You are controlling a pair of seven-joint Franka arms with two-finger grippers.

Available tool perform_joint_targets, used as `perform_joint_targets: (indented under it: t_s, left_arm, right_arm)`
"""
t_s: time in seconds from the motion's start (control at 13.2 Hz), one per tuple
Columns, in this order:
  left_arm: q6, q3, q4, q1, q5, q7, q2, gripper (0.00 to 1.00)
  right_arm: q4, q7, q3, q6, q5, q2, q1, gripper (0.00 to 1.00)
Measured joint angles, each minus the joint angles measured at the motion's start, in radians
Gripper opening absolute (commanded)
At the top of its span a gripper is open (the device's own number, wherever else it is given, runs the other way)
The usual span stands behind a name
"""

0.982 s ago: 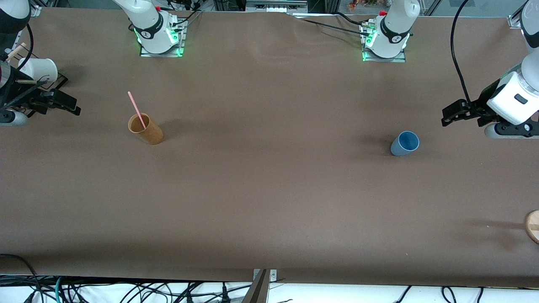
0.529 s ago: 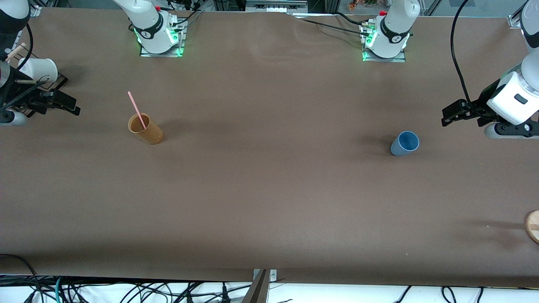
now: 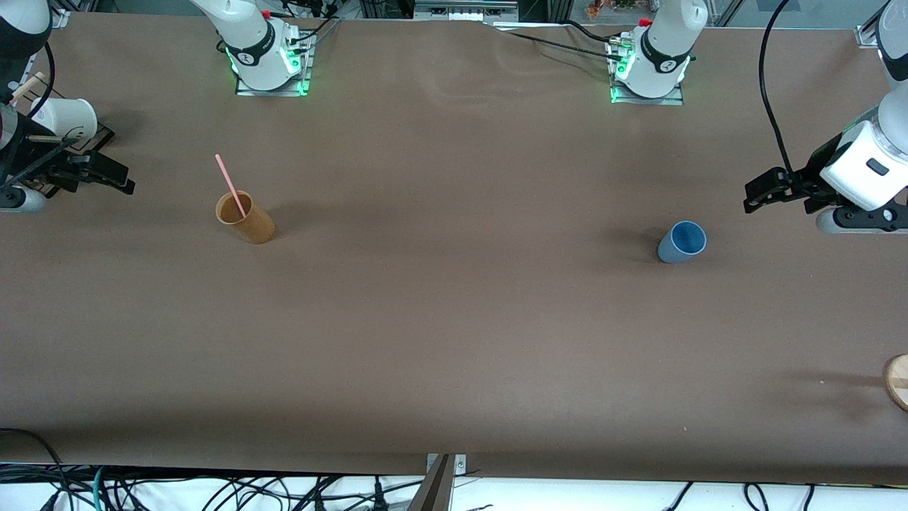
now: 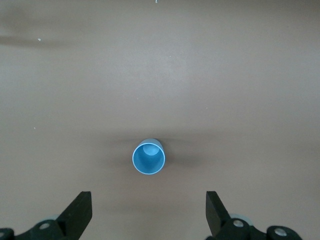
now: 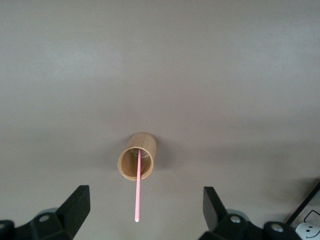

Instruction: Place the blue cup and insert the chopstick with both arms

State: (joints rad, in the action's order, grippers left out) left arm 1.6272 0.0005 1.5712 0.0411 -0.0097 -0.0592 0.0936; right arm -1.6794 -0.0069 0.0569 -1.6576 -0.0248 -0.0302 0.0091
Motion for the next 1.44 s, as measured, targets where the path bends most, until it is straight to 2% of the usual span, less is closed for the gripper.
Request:
perform_joint_targets:
  t_s: [0.83, 1.13, 1.44]
  left_arm:
    - [-0.020, 0.005, 0.001, -0.005, 0.000, 0.000, 0.034, 1.00]
    - [-0.021, 0.008, 0.007, -0.012, 0.000, 0.031, 0.114, 1.00]
    - [-0.013, 0.009, 0.015, -0.014, 0.015, 0.078, 0.241, 1.00]
  right_arm:
    - [0.000, 0.000, 0.000, 0.000, 0.014, -0.001, 0.000, 1.00]
    - [0.000, 0.000, 0.000, 0.000, 0.014, -0.001, 0.000, 1.00]
    - [0.000, 0.000, 0.000, 0.001, 0.015, -0.001, 0.000, 1.00]
